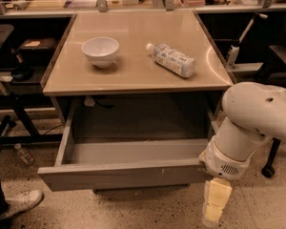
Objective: Open top drawer
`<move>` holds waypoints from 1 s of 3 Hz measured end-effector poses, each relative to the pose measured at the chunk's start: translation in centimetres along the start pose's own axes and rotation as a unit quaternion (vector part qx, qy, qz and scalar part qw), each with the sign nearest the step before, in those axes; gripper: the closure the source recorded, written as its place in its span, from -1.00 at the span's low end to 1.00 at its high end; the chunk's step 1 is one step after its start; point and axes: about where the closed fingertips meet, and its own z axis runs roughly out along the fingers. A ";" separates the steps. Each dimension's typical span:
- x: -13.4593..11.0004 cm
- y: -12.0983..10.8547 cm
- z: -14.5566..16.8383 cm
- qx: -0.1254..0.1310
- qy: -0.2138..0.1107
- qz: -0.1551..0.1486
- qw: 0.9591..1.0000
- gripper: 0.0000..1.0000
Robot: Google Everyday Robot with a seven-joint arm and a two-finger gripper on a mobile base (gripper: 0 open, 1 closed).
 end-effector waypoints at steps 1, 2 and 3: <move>-2.0 -0.6 -1.4 0.022 -0.009 -0.013 1.000 -1.00; -5.0 -1.8 -2.4 0.028 -0.025 -0.031 0.999 -1.00; -7.3 -2.7 -0.9 0.014 -0.020 -0.044 0.999 -1.00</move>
Offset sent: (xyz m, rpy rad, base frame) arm 0.0668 0.0691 0.0441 0.0983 -0.1129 0.0650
